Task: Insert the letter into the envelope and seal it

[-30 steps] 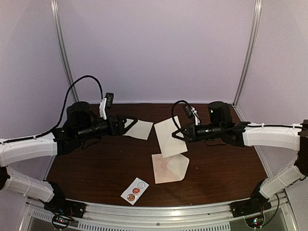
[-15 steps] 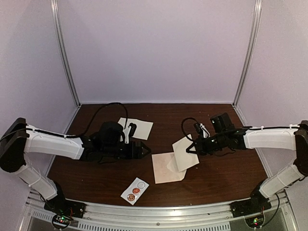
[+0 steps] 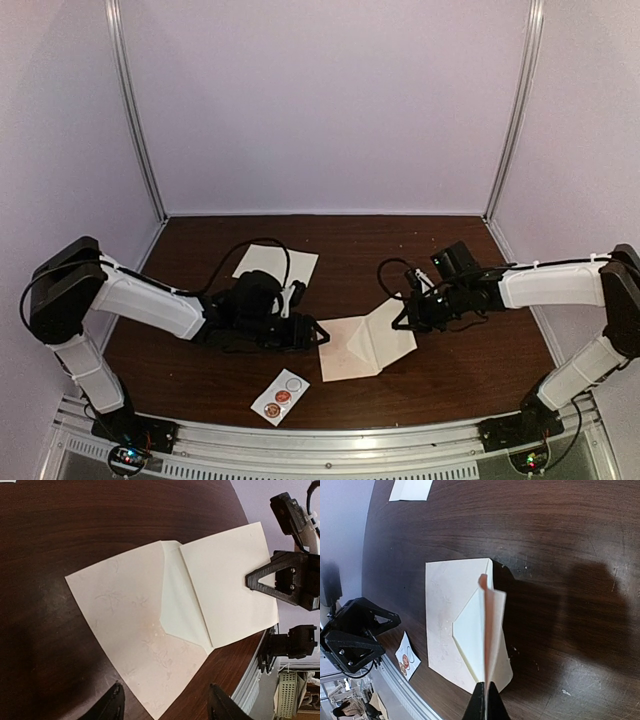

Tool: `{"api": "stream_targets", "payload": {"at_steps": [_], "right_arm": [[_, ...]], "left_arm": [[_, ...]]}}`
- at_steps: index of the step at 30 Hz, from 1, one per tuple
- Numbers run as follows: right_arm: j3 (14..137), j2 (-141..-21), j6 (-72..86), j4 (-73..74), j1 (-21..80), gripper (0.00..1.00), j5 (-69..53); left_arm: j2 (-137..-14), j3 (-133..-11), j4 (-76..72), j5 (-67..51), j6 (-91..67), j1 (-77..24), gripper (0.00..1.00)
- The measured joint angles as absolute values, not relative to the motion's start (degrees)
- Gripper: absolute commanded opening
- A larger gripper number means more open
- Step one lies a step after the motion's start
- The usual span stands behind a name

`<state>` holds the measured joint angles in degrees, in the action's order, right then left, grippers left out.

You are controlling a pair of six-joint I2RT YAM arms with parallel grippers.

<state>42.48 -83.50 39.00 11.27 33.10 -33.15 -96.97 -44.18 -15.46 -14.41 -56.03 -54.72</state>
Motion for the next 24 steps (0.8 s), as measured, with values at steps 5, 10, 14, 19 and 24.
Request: {"api": "stream_targets", "payload": {"at_steps": [5, 10, 14, 19, 24], "right_arm": [[42.48, -85.08, 39.24, 11.20, 32.97, 0.00, -32.64], [42.48, -87.29, 39.64, 10.79, 32.97, 0.00, -32.51], [42.50, -88.38, 40.07, 10.72, 32.97, 0.00, -32.45], [42.87, -88.86, 40.32, 10.92, 32.97, 0.00, -31.79], [42.92, -89.19, 40.51, 10.92, 32.97, 0.00, -31.46]], "left_arm": [[-99.44, -44.45, -16.71, -15.77, -56.18, -54.72, 0.56], [-101.71, -45.28, -16.71, -16.82, -56.05, -54.72, 0.53], [-103.31, -45.84, -16.78, -17.08, -55.92, -54.74, 0.52], [-104.33, -46.22, -16.75, -17.47, -55.79, -54.74, 0.51], [-105.49, -46.52, -17.50, -18.06, -55.61, -54.76, 0.50]]}}
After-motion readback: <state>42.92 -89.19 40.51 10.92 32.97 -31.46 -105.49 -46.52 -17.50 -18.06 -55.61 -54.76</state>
